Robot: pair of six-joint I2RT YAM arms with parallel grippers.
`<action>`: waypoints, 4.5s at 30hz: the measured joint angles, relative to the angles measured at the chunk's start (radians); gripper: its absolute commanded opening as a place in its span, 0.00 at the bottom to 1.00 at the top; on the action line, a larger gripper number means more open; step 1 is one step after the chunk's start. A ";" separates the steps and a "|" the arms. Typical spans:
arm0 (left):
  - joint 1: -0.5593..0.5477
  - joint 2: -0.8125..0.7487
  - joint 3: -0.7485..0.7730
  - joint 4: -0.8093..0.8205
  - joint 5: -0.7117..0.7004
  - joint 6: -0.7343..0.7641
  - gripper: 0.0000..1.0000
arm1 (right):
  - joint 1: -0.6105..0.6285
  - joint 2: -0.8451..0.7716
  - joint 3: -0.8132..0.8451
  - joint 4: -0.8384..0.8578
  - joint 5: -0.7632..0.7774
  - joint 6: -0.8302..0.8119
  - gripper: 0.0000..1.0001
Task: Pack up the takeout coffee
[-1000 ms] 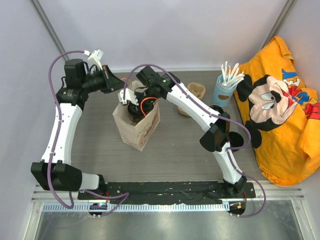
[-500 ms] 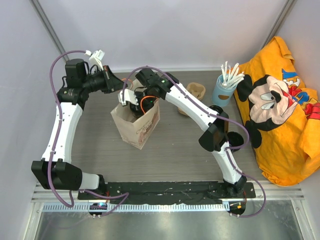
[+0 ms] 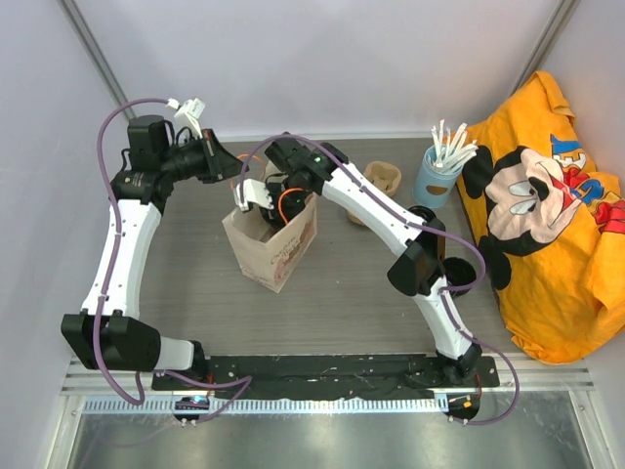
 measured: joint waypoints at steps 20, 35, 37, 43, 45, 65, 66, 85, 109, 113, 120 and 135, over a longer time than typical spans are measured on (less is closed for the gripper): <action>0.000 0.008 0.005 -0.002 -0.002 0.002 0.05 | 0.002 0.018 0.000 -0.031 0.014 -0.011 0.01; 0.000 0.012 0.015 -0.007 -0.002 0.002 0.05 | 0.007 0.050 0.000 -0.072 0.034 -0.030 0.01; 0.000 0.013 0.015 -0.007 -0.002 0.002 0.05 | 0.007 0.054 0.000 -0.072 0.034 -0.030 0.01; 0.000 0.014 0.015 -0.007 -0.002 0.002 0.05 | 0.007 0.054 -0.001 -0.070 0.036 -0.030 0.01; 0.000 0.014 0.015 -0.007 -0.002 0.002 0.05 | 0.007 0.054 -0.004 -0.068 0.036 -0.030 0.01; 0.000 0.014 0.015 -0.011 -0.003 0.002 0.05 | 0.007 0.054 -0.016 -0.055 0.035 -0.030 0.01; 0.000 0.014 0.015 -0.011 -0.003 0.003 0.04 | 0.007 0.054 -0.016 -0.056 0.035 -0.030 0.01; 0.000 0.014 0.015 -0.023 -0.045 0.003 0.04 | 0.006 0.054 -0.049 -0.032 0.037 -0.056 0.01; 0.000 0.014 0.028 -0.037 -0.045 0.003 0.05 | 0.006 0.055 -0.055 -0.038 0.041 -0.078 0.01; 0.000 0.015 0.028 -0.037 -0.045 0.003 0.06 | 0.006 0.056 -0.055 -0.038 0.042 -0.078 0.01; 0.000 0.018 0.028 -0.038 -0.045 0.003 0.06 | 0.006 0.066 -0.056 -0.047 0.043 -0.078 0.01; 0.000 0.022 0.032 -0.038 -0.045 0.003 0.08 | 0.006 0.069 -0.058 -0.047 0.042 -0.078 0.01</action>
